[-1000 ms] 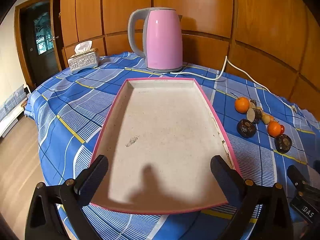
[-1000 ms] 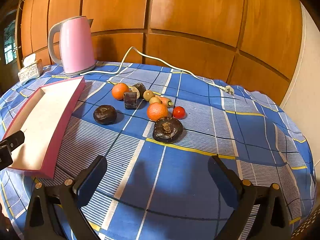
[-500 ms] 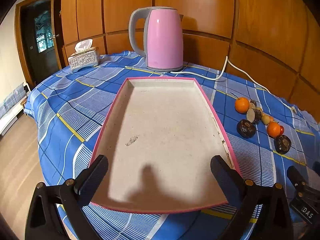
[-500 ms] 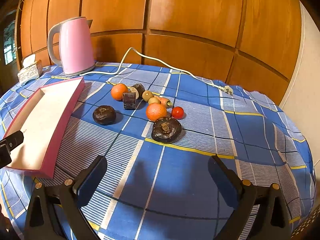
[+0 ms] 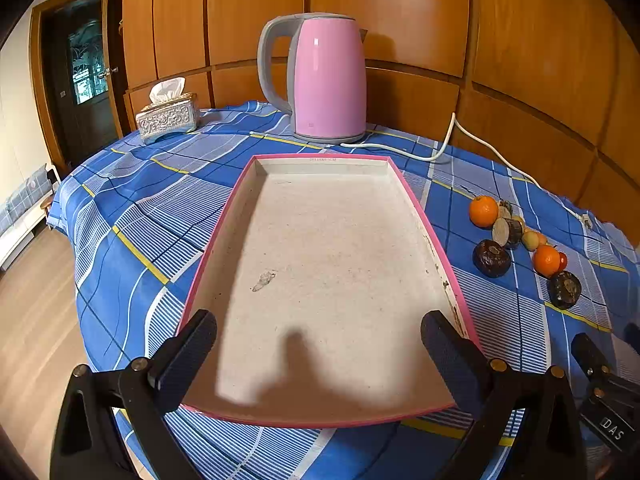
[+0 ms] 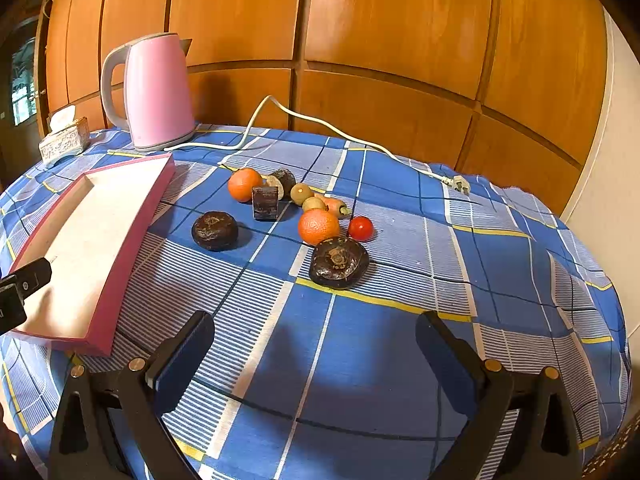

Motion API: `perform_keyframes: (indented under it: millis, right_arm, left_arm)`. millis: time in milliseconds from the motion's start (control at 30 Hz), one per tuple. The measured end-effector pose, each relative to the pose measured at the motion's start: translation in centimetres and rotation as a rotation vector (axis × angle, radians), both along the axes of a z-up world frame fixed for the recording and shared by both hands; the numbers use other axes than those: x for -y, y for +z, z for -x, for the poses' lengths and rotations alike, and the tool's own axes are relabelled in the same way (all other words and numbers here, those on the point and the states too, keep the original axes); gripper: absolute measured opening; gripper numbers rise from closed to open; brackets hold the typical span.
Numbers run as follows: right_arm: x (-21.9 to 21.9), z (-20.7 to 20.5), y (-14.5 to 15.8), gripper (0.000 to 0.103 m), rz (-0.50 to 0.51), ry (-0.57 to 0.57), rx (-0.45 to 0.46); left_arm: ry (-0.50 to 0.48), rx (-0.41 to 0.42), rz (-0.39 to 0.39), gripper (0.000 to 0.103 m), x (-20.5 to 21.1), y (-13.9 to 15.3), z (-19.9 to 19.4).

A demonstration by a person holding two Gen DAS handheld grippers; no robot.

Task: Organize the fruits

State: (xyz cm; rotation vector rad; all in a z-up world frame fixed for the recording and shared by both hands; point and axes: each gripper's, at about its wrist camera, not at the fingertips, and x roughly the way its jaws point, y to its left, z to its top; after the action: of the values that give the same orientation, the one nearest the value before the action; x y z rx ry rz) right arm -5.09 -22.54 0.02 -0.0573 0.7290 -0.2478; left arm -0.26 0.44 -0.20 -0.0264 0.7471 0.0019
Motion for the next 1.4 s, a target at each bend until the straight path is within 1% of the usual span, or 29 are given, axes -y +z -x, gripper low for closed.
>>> perform_keyframes:
  millis: [1233, 1400]
  right_arm:
    - [-0.29, 0.08, 0.48, 0.102, 0.007, 0.004, 0.009]
    - [-0.09, 0.12, 0.56, 0.102, 0.009, 0.003, 0.014]
  left_arm:
    - [0.001, -0.001, 0.004, 0.103, -0.07, 0.07, 0.08]
    - [-0.016, -0.006, 0.029, 0.103, -0.23, 0.16, 0.05]
